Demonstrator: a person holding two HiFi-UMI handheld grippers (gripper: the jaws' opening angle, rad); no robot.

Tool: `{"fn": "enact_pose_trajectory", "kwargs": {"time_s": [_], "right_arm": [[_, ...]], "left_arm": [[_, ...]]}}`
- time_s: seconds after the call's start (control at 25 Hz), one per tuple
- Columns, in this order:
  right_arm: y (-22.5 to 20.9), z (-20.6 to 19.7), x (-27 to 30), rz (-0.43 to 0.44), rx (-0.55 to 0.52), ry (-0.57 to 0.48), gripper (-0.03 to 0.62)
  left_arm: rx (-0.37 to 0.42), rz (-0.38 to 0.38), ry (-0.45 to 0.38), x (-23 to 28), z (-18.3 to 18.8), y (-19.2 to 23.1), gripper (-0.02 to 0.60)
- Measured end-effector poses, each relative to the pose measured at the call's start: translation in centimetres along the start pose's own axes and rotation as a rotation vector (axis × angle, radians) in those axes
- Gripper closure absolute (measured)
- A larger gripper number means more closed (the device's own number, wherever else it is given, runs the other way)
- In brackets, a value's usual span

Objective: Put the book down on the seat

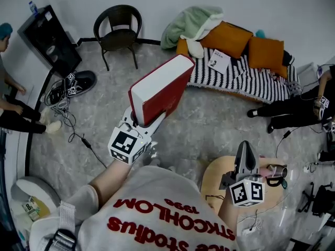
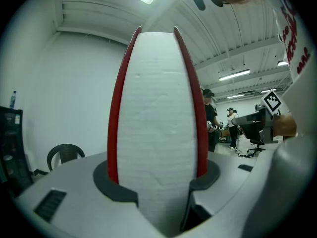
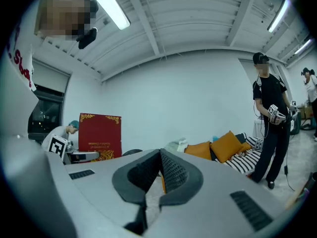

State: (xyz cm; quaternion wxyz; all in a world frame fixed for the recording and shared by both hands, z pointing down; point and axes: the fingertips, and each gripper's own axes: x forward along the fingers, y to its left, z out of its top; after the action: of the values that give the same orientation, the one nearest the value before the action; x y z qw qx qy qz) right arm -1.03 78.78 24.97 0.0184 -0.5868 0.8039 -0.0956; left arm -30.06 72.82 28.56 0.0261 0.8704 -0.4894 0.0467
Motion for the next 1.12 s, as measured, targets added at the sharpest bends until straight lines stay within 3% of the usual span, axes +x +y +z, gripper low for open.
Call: {"fn": "enact_pose_trajectory", "kwargs": {"time_s": [0.64,1.12], "right_arm": [[-5.0,0.3,0.4,0.045,0.029,-0.009,0.569],[-8.5,-0.1,0.7,0.079,0.073,-0.022,0.568]], "left_arm": [[0.042,0.065,-0.046,2.0,1.2,-1.8,0.342],[0.052,0.069,-0.04,3.9,0.8,-3.7,0.342]]}}
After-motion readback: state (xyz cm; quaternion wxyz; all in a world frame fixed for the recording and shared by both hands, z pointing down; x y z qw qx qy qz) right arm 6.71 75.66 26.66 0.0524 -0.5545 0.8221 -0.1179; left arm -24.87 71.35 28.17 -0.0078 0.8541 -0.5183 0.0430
